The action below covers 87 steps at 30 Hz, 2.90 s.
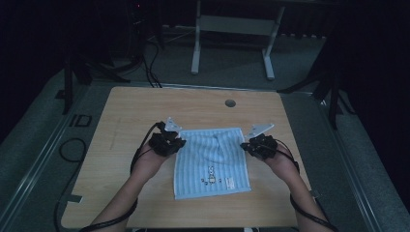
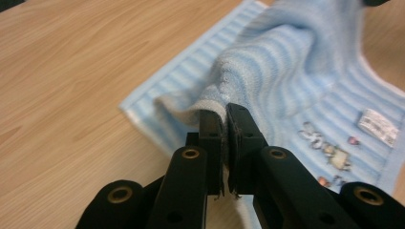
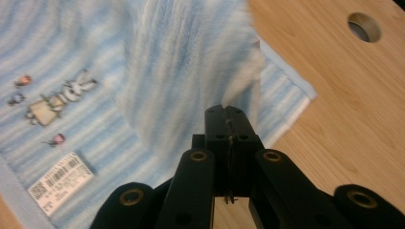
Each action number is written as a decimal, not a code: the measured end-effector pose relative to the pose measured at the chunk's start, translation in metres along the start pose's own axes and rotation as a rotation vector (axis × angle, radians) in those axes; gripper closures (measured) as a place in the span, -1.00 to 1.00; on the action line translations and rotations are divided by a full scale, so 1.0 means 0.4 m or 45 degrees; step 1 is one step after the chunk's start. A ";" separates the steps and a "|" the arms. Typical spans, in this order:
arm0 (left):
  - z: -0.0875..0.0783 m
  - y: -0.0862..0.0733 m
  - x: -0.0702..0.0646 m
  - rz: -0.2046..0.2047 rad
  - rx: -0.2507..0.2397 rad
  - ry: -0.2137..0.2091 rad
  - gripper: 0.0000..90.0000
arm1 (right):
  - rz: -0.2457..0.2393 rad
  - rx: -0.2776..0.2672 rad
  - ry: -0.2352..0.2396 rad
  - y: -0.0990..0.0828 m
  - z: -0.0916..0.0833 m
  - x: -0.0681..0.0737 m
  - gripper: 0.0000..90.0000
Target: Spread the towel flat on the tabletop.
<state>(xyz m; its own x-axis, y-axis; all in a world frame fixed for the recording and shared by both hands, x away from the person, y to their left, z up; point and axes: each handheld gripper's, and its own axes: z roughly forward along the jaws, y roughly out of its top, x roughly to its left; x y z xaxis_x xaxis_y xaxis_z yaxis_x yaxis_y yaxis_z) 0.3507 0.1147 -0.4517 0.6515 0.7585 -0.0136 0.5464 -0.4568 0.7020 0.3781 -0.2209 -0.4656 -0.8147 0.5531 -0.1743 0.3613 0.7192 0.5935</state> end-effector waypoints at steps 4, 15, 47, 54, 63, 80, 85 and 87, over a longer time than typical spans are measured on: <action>0.016 -0.021 0.038 -0.061 0.019 0.034 0.89 | 0.034 0.011 -0.005 -0.013 0.007 -0.017 0.99; 0.088 -0.063 0.100 -0.185 0.075 0.072 0.80 | 0.093 0.060 0.013 -0.016 0.069 -0.035 0.99; 0.162 -0.154 -0.045 0.035 0.206 -0.129 -0.06 | 0.104 0.111 0.125 -0.082 0.137 0.079 0.37; 0.195 -0.121 -0.008 0.045 0.212 -0.066 -0.07 | 0.124 0.118 0.122 -0.066 0.156 0.047 0.35; 0.234 -0.083 0.039 0.018 0.196 -0.053 -0.07 | 0.182 0.141 0.109 -0.034 0.192 -0.017 0.34; 0.145 -0.118 0.025 0.080 0.121 -0.184 -0.14 | 0.115 0.088 0.157 -0.052 0.136 0.015 0.22; 0.127 -0.154 -0.004 0.142 0.130 -0.204 -0.22 | 0.052 0.054 0.192 -0.092 0.095 0.066 0.29; 0.136 -0.160 -0.010 0.148 0.137 -0.193 -0.17 | 0.038 0.054 0.175 -0.099 0.094 0.082 0.34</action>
<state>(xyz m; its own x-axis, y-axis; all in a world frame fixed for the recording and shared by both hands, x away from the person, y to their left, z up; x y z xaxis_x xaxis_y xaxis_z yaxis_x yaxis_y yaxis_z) 0.3418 0.1155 -0.5351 0.7807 0.6229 -0.0497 0.5106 -0.5902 0.6253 0.3542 -0.2155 -0.5242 -0.8568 0.5135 -0.0463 0.4023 0.7220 0.5629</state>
